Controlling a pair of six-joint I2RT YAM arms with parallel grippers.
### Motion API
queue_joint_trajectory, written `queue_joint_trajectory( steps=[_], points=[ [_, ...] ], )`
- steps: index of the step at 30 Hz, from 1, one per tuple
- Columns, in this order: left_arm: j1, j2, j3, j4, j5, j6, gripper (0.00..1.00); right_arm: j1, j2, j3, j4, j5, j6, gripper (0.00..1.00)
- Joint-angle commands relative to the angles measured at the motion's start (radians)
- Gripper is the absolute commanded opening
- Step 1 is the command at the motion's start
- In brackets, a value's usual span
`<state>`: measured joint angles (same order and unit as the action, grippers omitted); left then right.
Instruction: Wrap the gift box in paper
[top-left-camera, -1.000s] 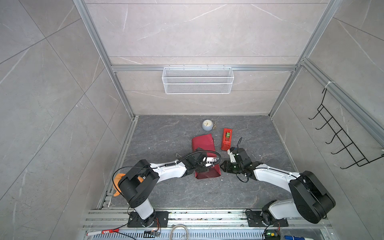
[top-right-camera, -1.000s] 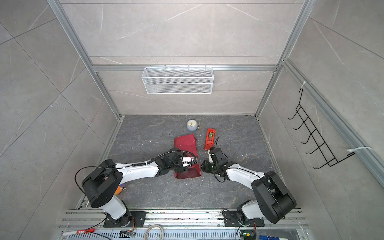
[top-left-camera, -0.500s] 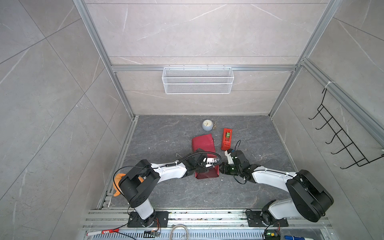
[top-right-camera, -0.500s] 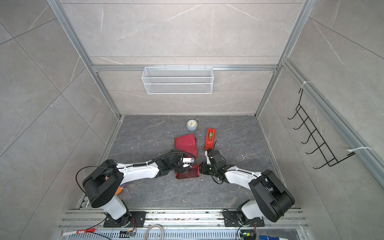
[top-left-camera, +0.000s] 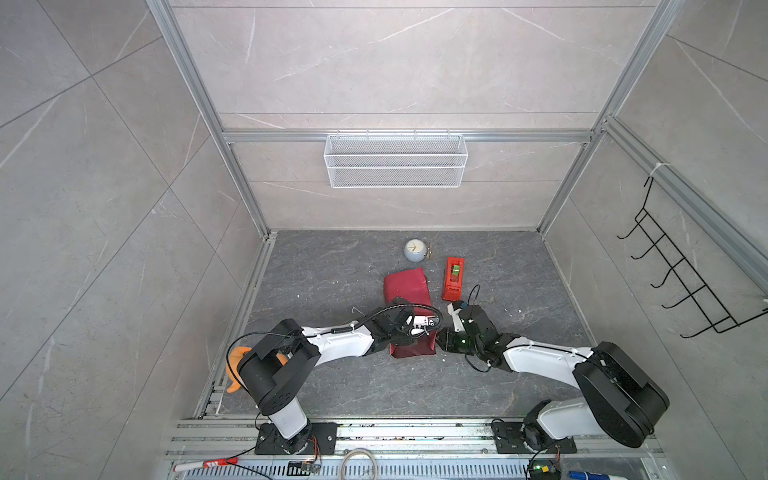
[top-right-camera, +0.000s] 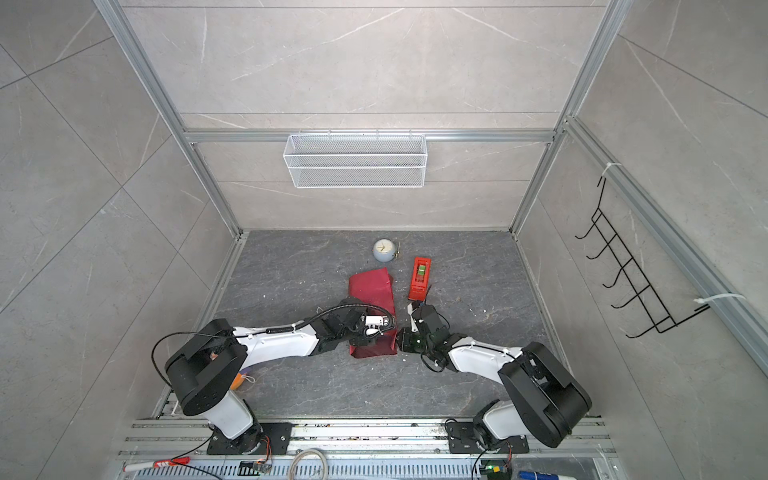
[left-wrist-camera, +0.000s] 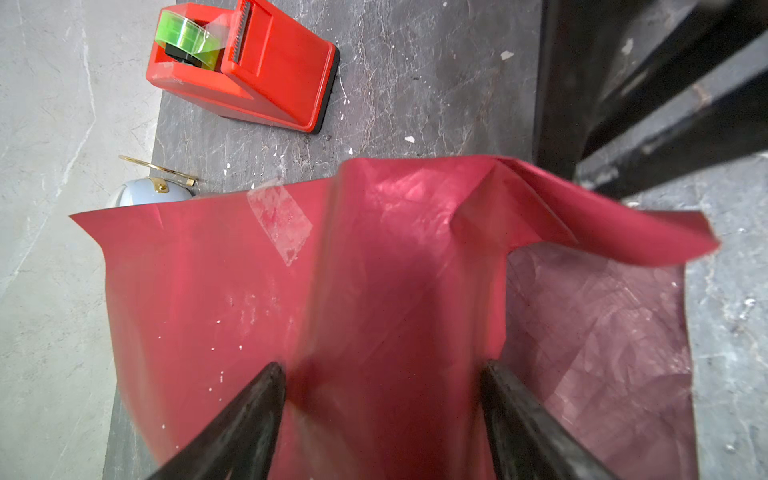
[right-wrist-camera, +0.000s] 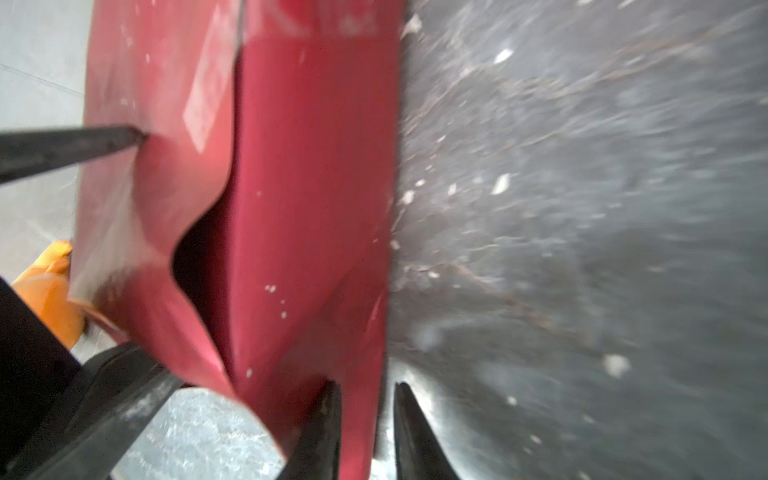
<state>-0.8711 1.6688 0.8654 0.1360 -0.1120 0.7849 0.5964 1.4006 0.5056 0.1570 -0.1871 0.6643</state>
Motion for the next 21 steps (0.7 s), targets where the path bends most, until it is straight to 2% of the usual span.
queue_joint_trajectory(
  steps=[1,5,21],
  points=[
    [0.004,0.022,-0.020,-0.054,-0.018,0.004,0.76,0.002,-0.047,-0.008,-0.050,0.077,-0.013,0.25],
    [0.004,0.022,-0.019,-0.052,-0.018,0.005,0.76,0.002,-0.049,0.013,-0.056,0.085,-0.020,0.24],
    [0.003,0.019,-0.017,-0.055,-0.020,0.007,0.76,0.008,-0.043,0.001,0.072,-0.028,0.008,0.20]
  ],
)
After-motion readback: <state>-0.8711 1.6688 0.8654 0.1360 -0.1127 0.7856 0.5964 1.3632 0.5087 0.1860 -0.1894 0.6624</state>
